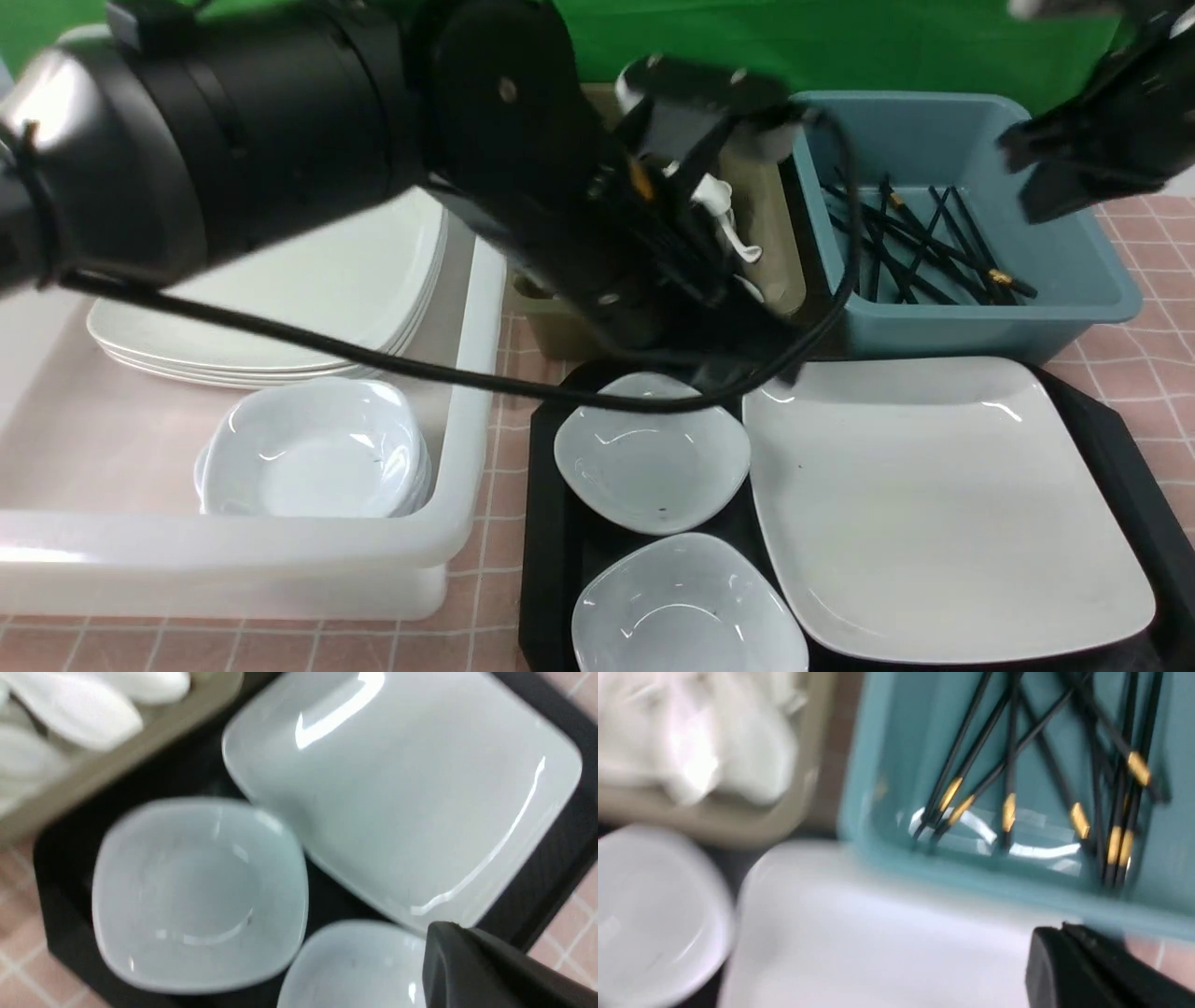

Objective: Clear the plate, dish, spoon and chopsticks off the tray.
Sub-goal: Use the left arm to grab a small plate from the dinner plate

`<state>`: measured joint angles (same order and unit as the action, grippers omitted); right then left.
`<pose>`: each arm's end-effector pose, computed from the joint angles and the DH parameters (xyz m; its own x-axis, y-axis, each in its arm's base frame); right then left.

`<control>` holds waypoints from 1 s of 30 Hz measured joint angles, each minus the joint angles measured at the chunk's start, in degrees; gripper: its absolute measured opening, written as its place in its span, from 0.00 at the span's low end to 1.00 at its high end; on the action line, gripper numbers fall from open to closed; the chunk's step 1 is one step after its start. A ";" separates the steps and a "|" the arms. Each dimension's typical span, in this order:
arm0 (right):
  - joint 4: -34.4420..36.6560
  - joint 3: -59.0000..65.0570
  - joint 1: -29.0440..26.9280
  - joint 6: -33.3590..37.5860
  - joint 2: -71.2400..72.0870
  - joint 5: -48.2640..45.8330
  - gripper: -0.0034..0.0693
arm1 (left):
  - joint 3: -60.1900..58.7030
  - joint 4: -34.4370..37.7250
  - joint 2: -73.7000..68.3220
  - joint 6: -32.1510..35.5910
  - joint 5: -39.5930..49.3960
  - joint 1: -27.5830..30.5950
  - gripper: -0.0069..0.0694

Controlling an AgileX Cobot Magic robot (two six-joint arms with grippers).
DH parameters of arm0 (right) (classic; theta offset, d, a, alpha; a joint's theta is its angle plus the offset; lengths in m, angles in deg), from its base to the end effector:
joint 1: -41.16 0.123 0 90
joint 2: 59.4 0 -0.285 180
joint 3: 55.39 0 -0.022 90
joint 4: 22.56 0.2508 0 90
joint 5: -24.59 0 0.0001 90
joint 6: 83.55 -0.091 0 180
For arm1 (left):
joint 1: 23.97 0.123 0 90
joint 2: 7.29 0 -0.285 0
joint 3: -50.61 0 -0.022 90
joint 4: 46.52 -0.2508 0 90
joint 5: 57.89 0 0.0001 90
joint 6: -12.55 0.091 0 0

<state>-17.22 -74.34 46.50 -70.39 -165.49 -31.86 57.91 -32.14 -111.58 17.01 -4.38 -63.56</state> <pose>0.3800 0.0426 0.3584 -0.7629 -0.2487 -0.5968 -0.2783 0.9595 -0.0441 0.2712 -0.2479 0.3135 -0.7146 0.4976 -0.4917 0.6516 0.7293 -0.2089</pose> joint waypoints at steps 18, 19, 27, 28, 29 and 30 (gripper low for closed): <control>20.92 44.00 0.00 16.41 50.15 -0.80 0.09 | 0.31 -9.63 -13.25 5.61 10.98 -4.60 0.49; 20.92 44.76 0.00 16.54 51.70 -0.73 0.09 | 0.31 -10.79 -14.13 5.61 10.47 -4.60 0.55; 21.95 45.70 0.00 17.10 57.63 -0.11 0.09 | 0.31 -13.20 -17.88 5.61 6.69 -4.60 0.80; 22.19 45.70 0.00 17.10 57.68 -0.07 0.09 | 0.31 -13.20 -18.17 5.61 6.35 -4.60 0.81; 22.24 45.70 0.00 17.10 57.68 -0.07 0.09 | 0.31 -13.20 -18.57 5.61 6.07 -4.60 0.82; 22.24 45.70 0.00 17.10 57.68 -0.04 0.09 | 0.36 -13.20 -18.73 5.61 5.83 -4.55 0.82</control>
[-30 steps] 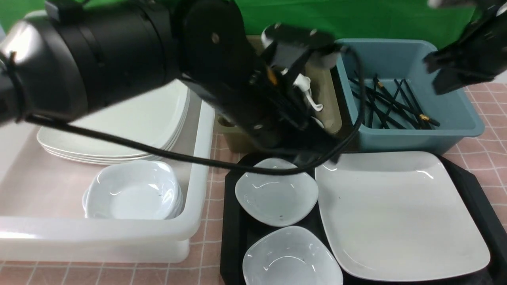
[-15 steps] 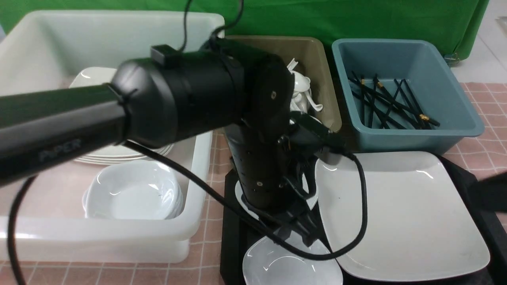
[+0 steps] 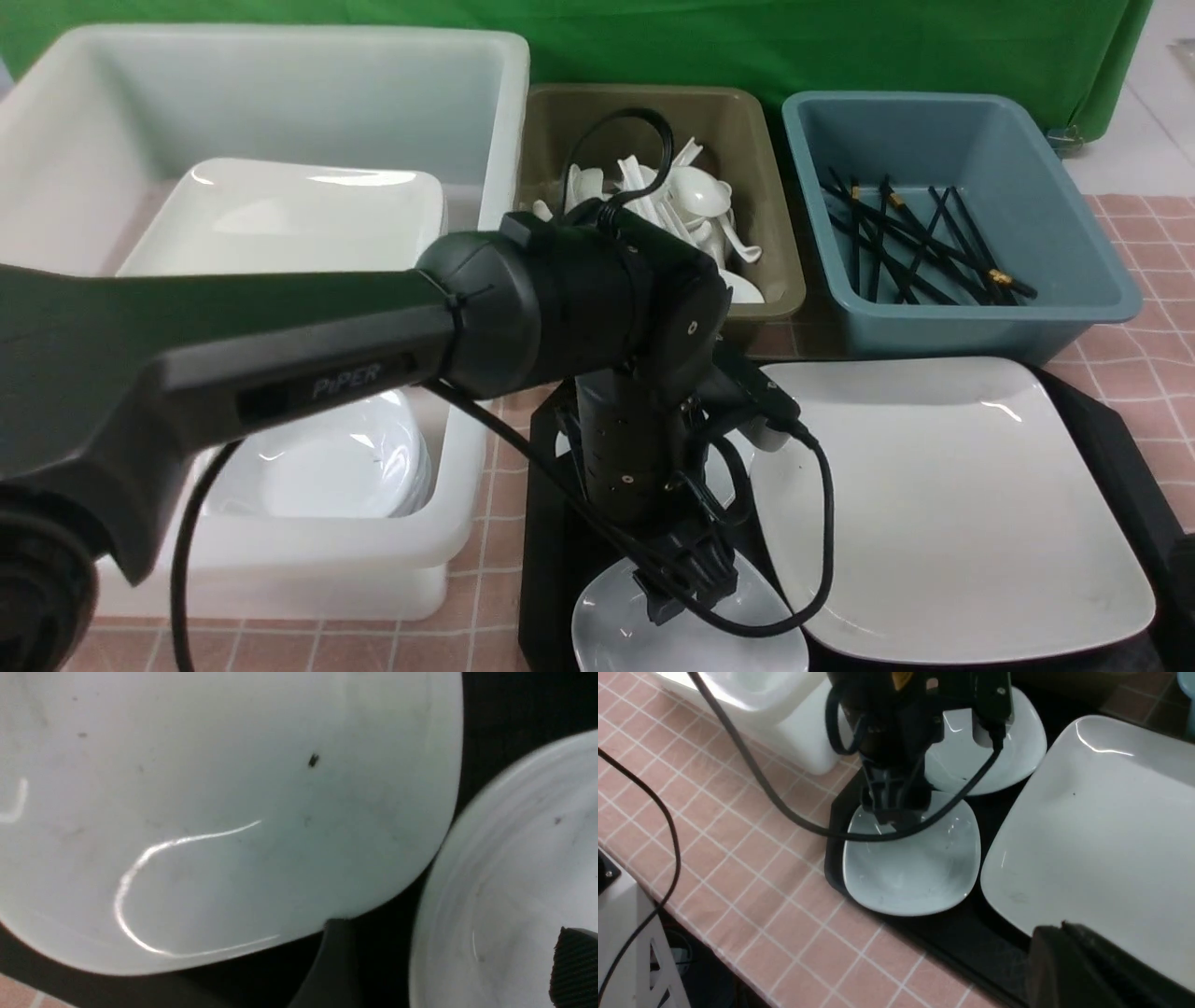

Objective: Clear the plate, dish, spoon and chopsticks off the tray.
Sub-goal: Use the left arm to grab a small plate from the dinner plate

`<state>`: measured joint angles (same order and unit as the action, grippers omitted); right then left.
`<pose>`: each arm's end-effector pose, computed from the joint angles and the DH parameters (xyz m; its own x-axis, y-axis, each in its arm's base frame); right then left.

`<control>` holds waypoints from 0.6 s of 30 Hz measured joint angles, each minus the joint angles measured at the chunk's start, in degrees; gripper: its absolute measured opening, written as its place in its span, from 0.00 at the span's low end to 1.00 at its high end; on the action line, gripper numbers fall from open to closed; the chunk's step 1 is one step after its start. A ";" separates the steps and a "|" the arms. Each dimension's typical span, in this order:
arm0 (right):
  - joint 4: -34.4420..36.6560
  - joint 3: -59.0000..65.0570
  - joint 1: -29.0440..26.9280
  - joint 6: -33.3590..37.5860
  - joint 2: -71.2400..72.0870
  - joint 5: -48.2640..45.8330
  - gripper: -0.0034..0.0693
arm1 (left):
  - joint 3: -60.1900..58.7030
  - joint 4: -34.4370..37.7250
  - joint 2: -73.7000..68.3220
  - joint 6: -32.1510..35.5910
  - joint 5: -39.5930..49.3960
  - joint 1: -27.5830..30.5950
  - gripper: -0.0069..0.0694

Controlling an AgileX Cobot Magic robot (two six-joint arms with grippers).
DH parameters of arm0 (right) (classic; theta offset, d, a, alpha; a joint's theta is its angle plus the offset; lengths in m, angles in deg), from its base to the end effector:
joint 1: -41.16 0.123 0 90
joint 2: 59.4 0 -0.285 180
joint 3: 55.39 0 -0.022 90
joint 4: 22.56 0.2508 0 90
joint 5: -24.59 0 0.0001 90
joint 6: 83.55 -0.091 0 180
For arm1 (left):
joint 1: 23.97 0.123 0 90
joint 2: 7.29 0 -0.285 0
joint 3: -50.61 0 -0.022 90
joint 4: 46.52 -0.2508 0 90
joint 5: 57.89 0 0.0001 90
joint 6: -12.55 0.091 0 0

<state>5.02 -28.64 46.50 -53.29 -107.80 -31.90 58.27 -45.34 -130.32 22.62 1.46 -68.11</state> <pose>0.1095 0.0455 0.3695 -0.5047 -0.2740 -0.8186 -0.5267 0.8491 0.0405 0.2857 -0.2795 0.1838 -0.5901 0.8019 -0.0938 0.8055 0.5926 -0.0022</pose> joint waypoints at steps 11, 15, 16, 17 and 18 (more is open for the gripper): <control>0.20 0.05 0.00 0.00 -0.06 0.88 0.09 | 0.19 2.44 -2.99 -0.07 -0.51 0.12 0.82; 0.20 0.05 0.00 0.00 -0.06 1.04 0.09 | 0.65 2.91 -3.39 -0.02 0.09 0.12 0.79; 0.20 0.05 0.00 0.00 -0.06 1.11 0.09 | 0.71 2.97 -3.39 -0.02 0.51 0.12 0.76; 0.20 0.05 0.00 0.24 -0.06 1.18 0.09 | 0.71 3.15 -3.45 -0.02 1.21 0.12 0.73; 0.24 0.05 0.00 0.30 -0.06 1.30 0.09 | 0.71 3.39 -3.65 -0.02 2.14 0.12 0.67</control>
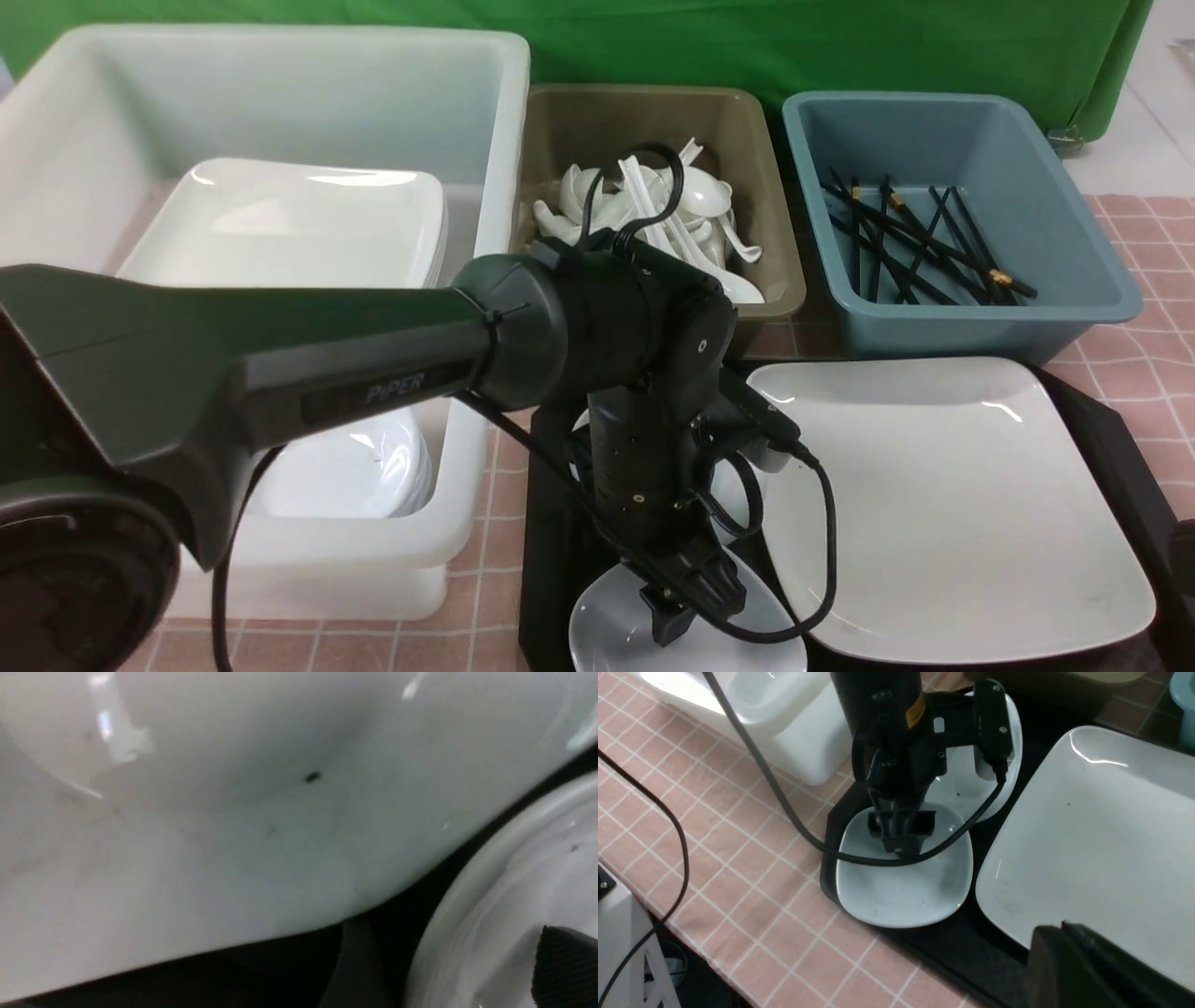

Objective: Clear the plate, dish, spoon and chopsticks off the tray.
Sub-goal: Use the left arm to grab a small plate from the dinner plate

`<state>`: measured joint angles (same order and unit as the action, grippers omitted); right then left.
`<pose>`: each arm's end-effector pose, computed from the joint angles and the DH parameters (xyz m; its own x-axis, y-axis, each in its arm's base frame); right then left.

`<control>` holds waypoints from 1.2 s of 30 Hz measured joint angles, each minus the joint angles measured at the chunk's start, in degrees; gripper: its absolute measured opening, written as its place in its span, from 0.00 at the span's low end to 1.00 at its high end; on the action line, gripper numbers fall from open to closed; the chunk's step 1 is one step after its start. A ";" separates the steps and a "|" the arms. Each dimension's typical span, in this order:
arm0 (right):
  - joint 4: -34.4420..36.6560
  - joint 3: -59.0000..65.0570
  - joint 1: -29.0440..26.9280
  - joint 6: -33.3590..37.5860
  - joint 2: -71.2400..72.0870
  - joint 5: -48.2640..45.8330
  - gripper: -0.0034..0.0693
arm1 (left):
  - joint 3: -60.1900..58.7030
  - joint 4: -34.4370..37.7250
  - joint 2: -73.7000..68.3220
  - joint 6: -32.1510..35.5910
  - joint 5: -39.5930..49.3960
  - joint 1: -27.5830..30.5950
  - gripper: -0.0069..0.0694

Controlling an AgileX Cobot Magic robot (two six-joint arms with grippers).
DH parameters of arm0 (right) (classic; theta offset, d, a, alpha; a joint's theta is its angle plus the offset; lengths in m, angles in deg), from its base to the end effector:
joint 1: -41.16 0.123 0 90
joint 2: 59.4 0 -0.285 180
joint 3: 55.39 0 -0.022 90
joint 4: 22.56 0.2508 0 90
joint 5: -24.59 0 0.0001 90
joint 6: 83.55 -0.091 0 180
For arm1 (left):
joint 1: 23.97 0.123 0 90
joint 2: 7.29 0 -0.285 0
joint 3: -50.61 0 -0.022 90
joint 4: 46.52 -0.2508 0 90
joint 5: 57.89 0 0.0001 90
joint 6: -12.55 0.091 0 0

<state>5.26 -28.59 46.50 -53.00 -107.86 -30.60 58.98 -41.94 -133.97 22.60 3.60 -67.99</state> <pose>0.1112 0.0454 0.3707 -0.4901 -0.2669 -0.8298 -0.5221 0.8522 0.0343 0.2845 -0.2838 0.1612 -0.6175 0.7864 -0.0144 0.7853 0.6153 -0.0688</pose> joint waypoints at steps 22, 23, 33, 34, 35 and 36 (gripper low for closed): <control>0.35 0.00 0.00 1.26 0.00 2.24 0.09 | 3.08 7.62 8.77 -2.78 5.63 5.72 0.11; 0.47 -0.07 0.00 1.61 0.00 2.24 0.09 | 3.34 8.82 9.76 -2.64 5.63 6.21 0.10; 13.21 -12.37 0.46 13.16 -9.55 -6.57 0.09 | 5.93 17.40 23.91 0.79 6.83 17.13 0.10; 14.44 -15.16 1.48 13.86 -12.43 -7.74 0.09 | 6.00 18.09 25.95 1.38 7.18 20.02 0.10; 14.58 -15.16 1.73 13.95 -12.43 -7.87 0.09 | 6.00 18.20 26.30 1.36 7.16 20.53 0.10; 14.97 -17.92 3.92 14.21 -15.71 -8.46 0.09 | 6.00 18.63 28.53 1.73 7.73 24.38 0.10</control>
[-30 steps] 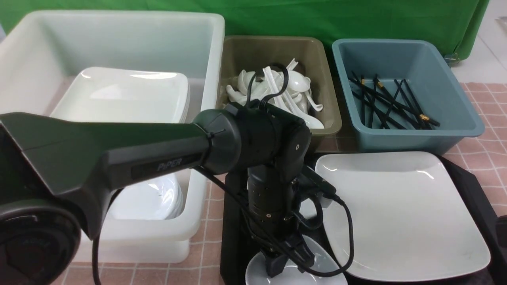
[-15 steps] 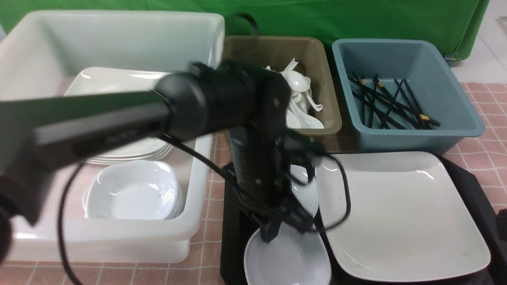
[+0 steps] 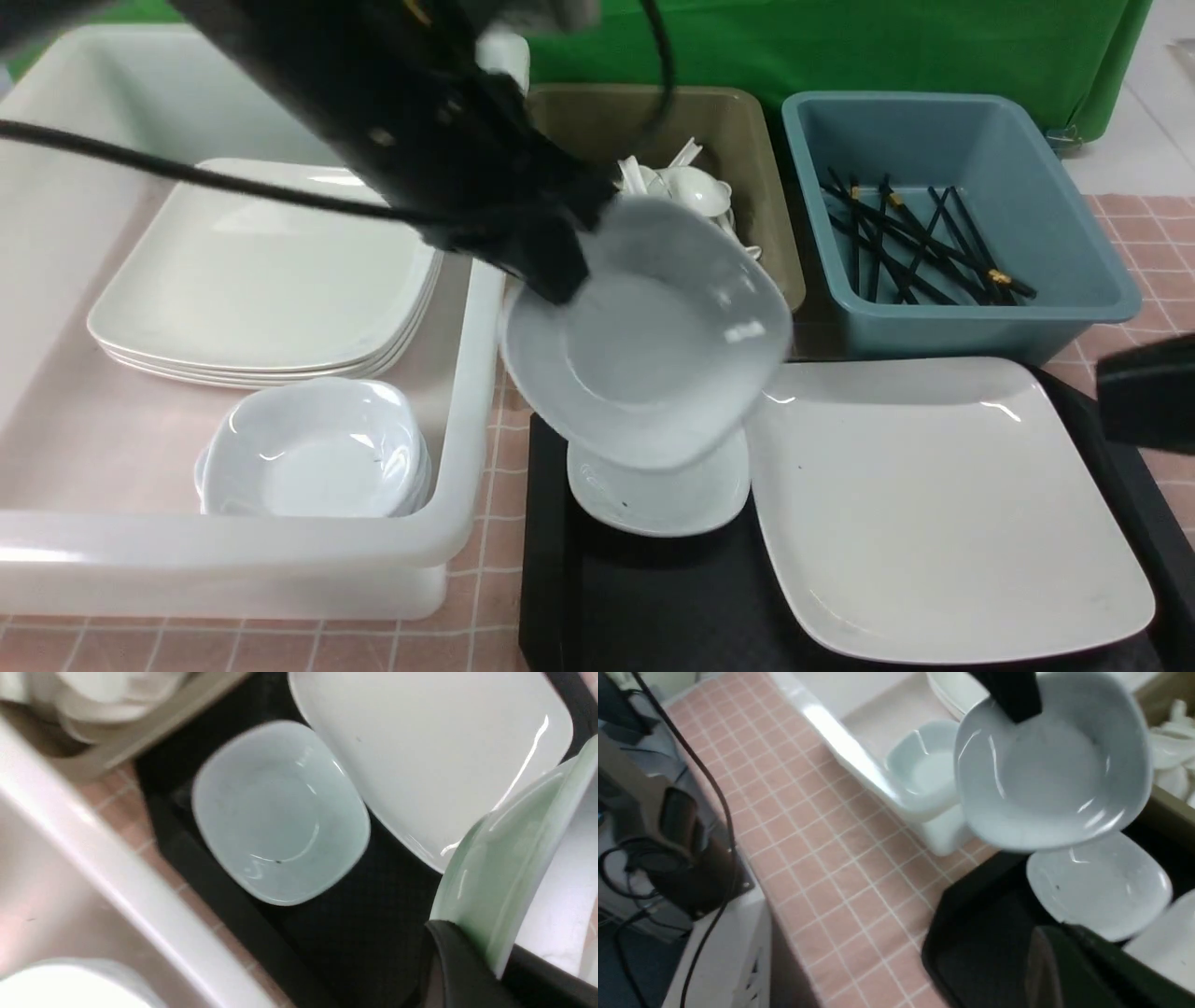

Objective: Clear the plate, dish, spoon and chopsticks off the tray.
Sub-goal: Use the left arm to grab a small plate from the dinner plate, then use the left arm to put the small plate into the large storage box on the left

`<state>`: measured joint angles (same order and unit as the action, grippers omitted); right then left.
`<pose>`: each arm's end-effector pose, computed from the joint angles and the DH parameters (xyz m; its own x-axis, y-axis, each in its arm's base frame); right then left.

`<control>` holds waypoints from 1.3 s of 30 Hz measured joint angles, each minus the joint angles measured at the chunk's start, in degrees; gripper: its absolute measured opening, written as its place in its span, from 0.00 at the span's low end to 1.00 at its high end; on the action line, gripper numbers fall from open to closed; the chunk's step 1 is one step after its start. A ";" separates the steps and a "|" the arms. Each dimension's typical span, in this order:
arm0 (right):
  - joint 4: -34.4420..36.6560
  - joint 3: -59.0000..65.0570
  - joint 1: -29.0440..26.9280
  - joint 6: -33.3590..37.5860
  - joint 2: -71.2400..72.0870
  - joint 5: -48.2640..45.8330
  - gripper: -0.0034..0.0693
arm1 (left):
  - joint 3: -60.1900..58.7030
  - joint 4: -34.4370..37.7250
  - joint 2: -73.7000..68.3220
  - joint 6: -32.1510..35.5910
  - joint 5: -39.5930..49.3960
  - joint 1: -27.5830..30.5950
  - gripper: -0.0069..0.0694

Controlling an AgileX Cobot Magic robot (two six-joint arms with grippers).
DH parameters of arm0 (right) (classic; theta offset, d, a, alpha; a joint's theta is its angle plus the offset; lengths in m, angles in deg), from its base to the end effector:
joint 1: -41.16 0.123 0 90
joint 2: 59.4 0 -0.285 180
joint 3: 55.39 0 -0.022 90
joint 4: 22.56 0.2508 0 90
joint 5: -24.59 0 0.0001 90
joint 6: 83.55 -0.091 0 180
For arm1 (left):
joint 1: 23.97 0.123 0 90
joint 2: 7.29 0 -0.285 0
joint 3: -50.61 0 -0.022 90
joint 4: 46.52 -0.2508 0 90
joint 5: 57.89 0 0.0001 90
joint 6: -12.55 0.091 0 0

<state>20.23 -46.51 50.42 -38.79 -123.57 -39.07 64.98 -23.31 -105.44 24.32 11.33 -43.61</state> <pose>0.1542 0.0813 0.4282 -0.3479 -0.3634 -0.8642 -0.7866 0.6148 0.0581 0.2975 -0.1418 0.3799 -0.7992 0.3389 -0.4964 0.5231 0.7989 -0.2968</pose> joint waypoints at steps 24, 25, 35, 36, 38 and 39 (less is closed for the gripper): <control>-25.81 -24.53 37.89 -21.87 -30.68 6.51 0.09 | -37.73 6.34 7.90 5.97 -17.73 32.67 0.17; -26.24 -24.53 37.89 -21.97 -30.68 6.66 0.09 | -38.18 6.18 7.77 5.97 -18.57 32.67 0.26; -42.79 -24.71 37.41 -27.99 -27.31 -1.11 0.09 | -26.20 -3.25 8.53 1.67 -8.55 31.92 0.70; -44.47 -24.71 37.08 -28.27 -26.68 -1.23 0.09 | -24.31 -3.86 8.81 1.55 -6.94 31.08 0.68; -45.98 -24.43 36.06 -29.12 -25.57 -1.23 0.09 | -21.55 -4.17 9.23 1.68 -4.28 29.10 0.63; -47.04 -23.88 34.94 -29.47 -24.45 -1.23 0.09 | -19.49 -4.17 9.55 2.08 -2.52 26.63 0.55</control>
<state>-26.82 -70.39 85.36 -68.25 -148.02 -40.30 45.49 -27.48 -95.89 26.41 8.81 -16.99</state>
